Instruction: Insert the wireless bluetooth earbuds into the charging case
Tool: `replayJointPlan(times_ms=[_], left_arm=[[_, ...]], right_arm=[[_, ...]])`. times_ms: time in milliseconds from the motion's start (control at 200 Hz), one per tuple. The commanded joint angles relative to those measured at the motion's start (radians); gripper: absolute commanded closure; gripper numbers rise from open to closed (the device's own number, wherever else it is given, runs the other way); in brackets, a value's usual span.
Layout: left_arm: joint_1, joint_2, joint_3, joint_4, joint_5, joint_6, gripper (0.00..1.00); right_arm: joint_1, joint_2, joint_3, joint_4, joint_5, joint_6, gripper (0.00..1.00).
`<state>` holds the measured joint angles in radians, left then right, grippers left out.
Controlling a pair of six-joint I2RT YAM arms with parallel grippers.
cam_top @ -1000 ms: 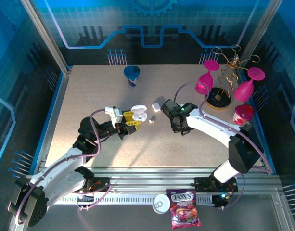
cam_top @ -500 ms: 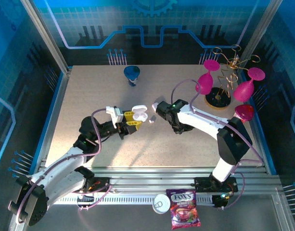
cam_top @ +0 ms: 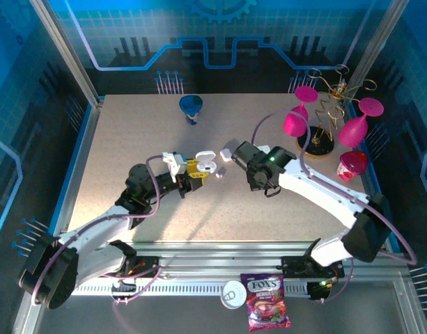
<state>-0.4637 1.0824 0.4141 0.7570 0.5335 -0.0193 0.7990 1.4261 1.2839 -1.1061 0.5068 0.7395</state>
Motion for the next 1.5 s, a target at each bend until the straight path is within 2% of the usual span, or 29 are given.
replayJointPlan(times_ms=[0,210,580,1356,1496], left_arm=[[-0.03,0.047,-0.004,0.065,-0.061,0.095,0.81],[-0.103,0.133,0.038,0.043,-0.134,0.191,0.81],[-0.176,0.214,0.076,0.063,-0.184,0.197,0.82],[-0.192,0.227,0.112,0.039,-0.208,0.198,0.82],[-0.194,0.231,0.114,0.041,-0.205,0.197,0.82]], right_arm=[[0.039,-0.042,0.048,0.033,-0.054,0.001,0.87],[0.087,-0.046,0.126,0.105,-0.1,-0.036,0.88],[0.109,0.006,0.165,0.278,-0.239,-0.074,0.89],[0.12,0.066,0.161,0.304,-0.322,-0.091,0.89],[0.123,0.073,0.169,0.301,-0.332,-0.092,0.86]])
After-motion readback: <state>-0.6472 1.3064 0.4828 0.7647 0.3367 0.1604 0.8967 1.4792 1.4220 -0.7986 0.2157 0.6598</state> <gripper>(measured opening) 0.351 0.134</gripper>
